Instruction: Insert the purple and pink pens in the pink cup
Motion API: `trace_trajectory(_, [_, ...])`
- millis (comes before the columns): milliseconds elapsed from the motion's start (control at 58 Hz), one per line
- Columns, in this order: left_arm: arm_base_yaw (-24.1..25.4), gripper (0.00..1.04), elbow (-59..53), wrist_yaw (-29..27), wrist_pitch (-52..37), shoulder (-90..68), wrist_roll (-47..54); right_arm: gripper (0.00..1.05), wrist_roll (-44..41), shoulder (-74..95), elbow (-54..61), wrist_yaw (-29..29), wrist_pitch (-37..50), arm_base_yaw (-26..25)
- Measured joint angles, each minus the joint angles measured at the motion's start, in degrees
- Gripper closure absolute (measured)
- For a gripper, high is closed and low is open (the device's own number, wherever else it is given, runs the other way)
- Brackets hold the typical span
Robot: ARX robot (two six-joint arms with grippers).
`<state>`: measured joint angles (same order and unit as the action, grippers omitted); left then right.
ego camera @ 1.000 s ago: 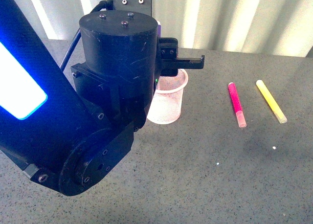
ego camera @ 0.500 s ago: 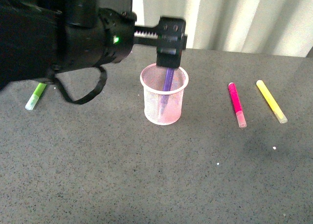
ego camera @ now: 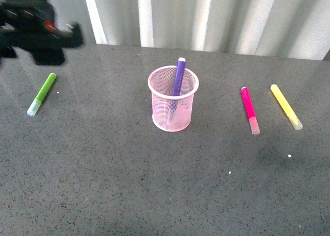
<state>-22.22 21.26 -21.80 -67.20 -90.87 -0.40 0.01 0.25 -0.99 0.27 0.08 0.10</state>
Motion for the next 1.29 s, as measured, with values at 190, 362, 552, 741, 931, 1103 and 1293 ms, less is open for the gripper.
trace_trajectory(190, [6.21, 0.92, -9.22, 6.27, 2.23, 12.94, 0.02, 0.07, 0.00, 0.00, 0.00, -0.22, 0.00, 0.00])
trace_trajectory(362, [10.91, 1.01, -14.58, 10.64, 7.50, 23.69, 0.13, 0.07, -0.02, 0.00, 0.00, -0.20, 0.00, 0.00])
trace_trajectory(552, [13.79, 1.01, -17.51, 13.94, 13.49, 32.48, 0.15, 0.07, -0.02, 0.00, 0.00, -0.17, 0.00, 0.00])
trace_trajectory(741, [16.79, 1.01, -19.78, 16.52, 22.32, 43.65, 0.13, 0.07, -0.02, 0.00, 0.00, -0.20, 0.00, 0.00])
trace_trajectory(931, [22.01, 1.01, -20.02, 21.55, 30.88, 53.66, 0.15, 0.07, -0.02, 0.00, 0.00, -0.20, 0.00, 0.00])
trace_trajectory(1103, [22.05, 1.01, -20.06, 21.64, 36.94, 60.22, 0.15, 0.07, 0.00, 0.00, 0.02, -0.17, 0.00, 0.00])
trace_trajectory(1293, [22.08, 1.01, -20.09, 21.62, 44.02, 67.76, 0.15, 0.07, -0.02, 0.00, 0.00, -0.20, 0.00, 0.00])
